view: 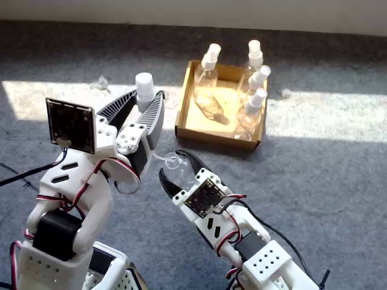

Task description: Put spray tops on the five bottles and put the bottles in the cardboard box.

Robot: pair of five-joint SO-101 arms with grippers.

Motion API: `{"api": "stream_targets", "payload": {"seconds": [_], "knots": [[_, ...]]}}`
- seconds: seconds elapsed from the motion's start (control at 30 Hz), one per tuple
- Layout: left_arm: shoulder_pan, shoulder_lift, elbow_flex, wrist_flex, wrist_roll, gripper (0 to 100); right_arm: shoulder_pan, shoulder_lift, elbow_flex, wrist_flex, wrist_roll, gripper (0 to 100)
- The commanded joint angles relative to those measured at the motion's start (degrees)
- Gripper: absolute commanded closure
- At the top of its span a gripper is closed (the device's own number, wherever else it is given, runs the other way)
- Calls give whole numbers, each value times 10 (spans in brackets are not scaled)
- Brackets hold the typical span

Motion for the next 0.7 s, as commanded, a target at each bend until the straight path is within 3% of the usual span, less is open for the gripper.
{"api": "stream_targets", "payload": {"seconds": [0.0, 0.2, 0.67], "knots": [[15, 6, 22, -18, -4, 966, -2, -8, 66, 1, -4, 995], [11, 6, 31, -76, -4, 966, -2, -8, 67, 1, -4, 995], [7, 5, 34, -77, -44, 966, -2, -8, 67, 1, -4, 995]]}}
